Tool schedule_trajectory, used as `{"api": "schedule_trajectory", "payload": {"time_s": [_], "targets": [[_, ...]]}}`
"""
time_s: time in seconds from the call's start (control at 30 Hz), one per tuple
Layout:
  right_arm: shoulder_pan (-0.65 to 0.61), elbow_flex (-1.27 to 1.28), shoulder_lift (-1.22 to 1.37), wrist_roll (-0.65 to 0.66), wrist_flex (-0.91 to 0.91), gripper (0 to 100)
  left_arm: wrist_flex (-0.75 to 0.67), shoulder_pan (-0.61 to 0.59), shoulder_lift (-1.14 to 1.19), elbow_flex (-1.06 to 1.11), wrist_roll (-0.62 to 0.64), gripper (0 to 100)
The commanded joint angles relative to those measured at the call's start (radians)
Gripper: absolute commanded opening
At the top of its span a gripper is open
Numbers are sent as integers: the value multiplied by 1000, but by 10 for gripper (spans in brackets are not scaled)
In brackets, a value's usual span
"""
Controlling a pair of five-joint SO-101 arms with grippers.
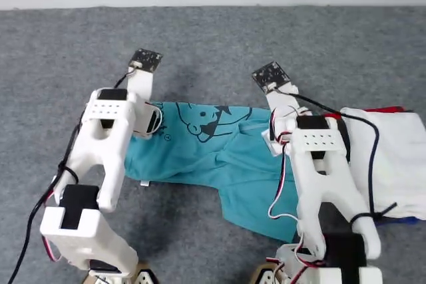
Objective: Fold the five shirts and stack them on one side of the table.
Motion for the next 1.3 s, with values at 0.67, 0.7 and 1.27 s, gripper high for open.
{"api": "schedule_trajectory", "payload": {"time_s": [0.67, 0.7, 1.27], "targets": [[-2, -35, 13, -12, 2, 248, -121, -172, -8, 27, -51, 119], [-2, -35, 15, -12, 1, 248, -120, -176, -8, 30, -60, 119], [15, -83, 260, -11, -186, 10, -120, -135, -8, 31, -61, 119]]}}
